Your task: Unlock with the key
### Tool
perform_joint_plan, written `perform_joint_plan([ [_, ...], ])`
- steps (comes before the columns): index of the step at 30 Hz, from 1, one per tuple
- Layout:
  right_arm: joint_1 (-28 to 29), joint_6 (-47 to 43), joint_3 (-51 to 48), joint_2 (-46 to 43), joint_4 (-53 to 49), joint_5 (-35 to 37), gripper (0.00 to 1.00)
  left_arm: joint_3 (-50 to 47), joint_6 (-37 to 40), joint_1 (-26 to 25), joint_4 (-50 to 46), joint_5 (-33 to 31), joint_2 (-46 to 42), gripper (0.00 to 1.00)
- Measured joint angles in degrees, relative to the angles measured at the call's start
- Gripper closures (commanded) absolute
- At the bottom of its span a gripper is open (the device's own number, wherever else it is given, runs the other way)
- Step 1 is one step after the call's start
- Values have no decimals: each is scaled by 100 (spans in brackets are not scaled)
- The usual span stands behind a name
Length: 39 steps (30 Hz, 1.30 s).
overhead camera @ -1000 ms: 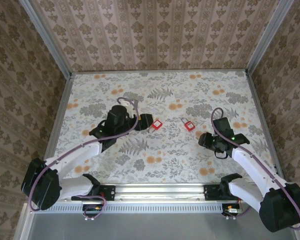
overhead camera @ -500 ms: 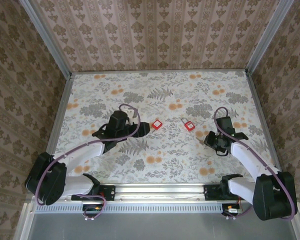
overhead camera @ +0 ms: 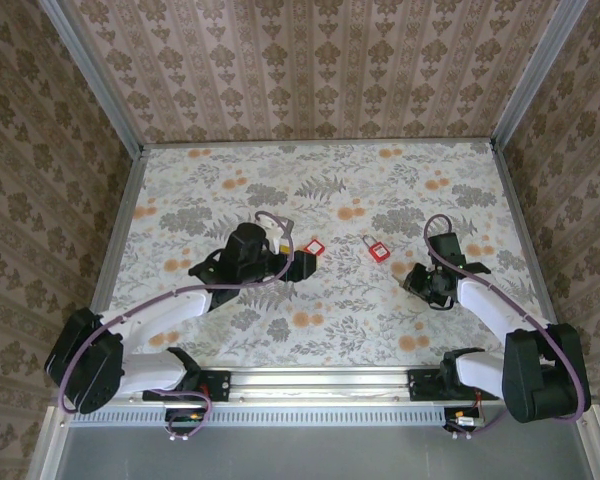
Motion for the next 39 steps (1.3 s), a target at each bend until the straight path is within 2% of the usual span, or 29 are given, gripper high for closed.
perform_joint_plan([
  [7, -11, 127, 2, 199, 50, 4, 77, 11, 59, -2, -13, 9, -46, 8],
  [13, -13, 170, 0, 33, -109, 92, 74, 11, 57, -2, 11, 11, -48, 7],
  [17, -13, 186, 0, -17, -103, 94, 76, 11, 57, -2, 17, 48, -33, 6],
  [23, -42, 186, 0, 116, -87, 85, 76, 120, 35, -2, 28, 140, 205, 0],
  [32, -76, 184, 0, 356, 17, -42, 76, 136, -46, -2, 232, 214, 245, 0],
  [39, -76, 155, 0, 531, 208, -251, 85, -31, -243, 0, 695, 155, 243, 0],
])
